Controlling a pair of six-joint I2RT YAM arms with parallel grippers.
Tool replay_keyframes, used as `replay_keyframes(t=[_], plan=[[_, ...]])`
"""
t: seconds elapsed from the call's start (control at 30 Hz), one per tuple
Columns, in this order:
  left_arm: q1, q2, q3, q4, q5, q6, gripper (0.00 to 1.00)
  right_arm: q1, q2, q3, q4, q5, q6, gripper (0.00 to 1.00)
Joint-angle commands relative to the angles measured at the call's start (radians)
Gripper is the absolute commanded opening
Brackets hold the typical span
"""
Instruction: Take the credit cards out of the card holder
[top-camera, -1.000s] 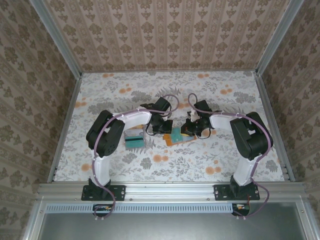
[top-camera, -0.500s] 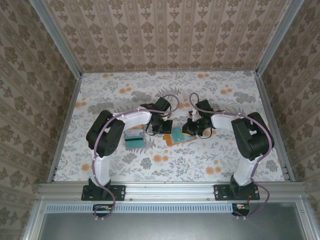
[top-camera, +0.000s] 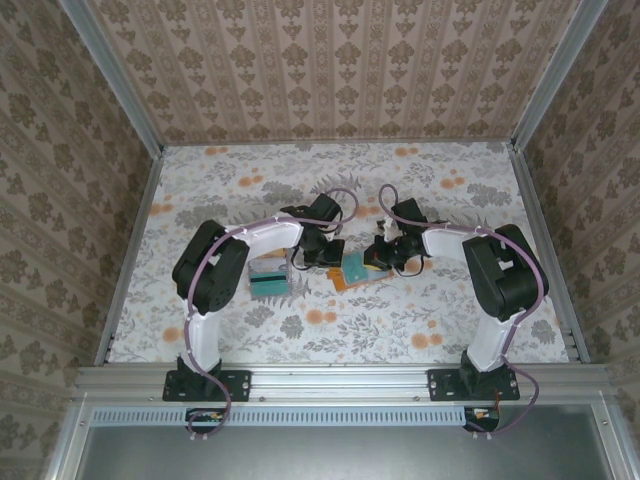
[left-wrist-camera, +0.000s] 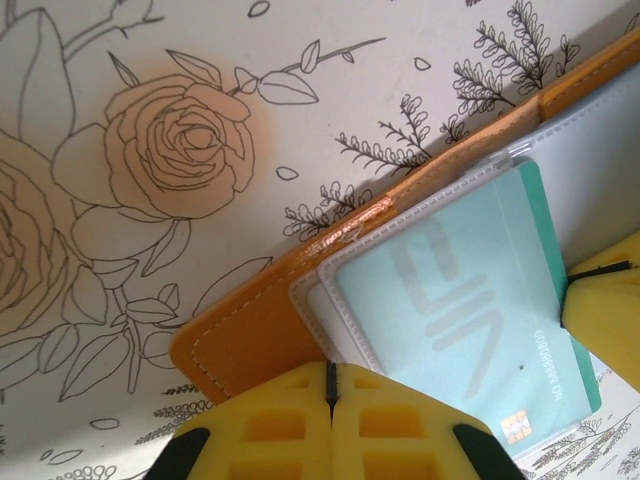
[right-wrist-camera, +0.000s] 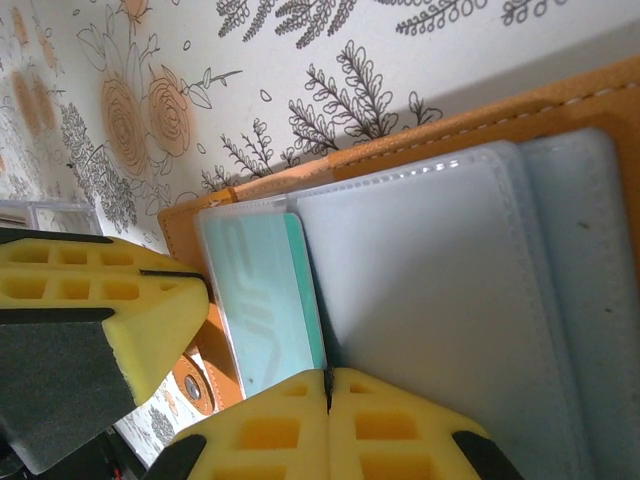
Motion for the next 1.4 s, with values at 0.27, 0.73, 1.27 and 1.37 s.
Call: replay_keyframes(t=[0.27, 0.73, 1.27, 1.37], plan=[[-0.01, 0.022, 0.018, -0.033, -0.015, 0.019, 0.0, -0.01, 0.022, -0.002, -0.006, -0.034, 0.0, 0.02], [-0.008, 0.041, 0.01, -0.046, -0.031, 0.018, 0.0, -0.05, 0.023, 0.001, -0.028, -0.054, -0.03, 0.02], [-0.008, 0.039, 0.011, -0.045, -0.025, 0.019, 0.0, -0.062, 0.015, -0.002, -0.034, -0.057, -0.048, 0.0], [-0.008, 0.039, 0.01, -0.044, -0.025, 0.02, 0.0, -0.074, 0.018, 0.0, -0.041, -0.067, -0.061, 0.0]])
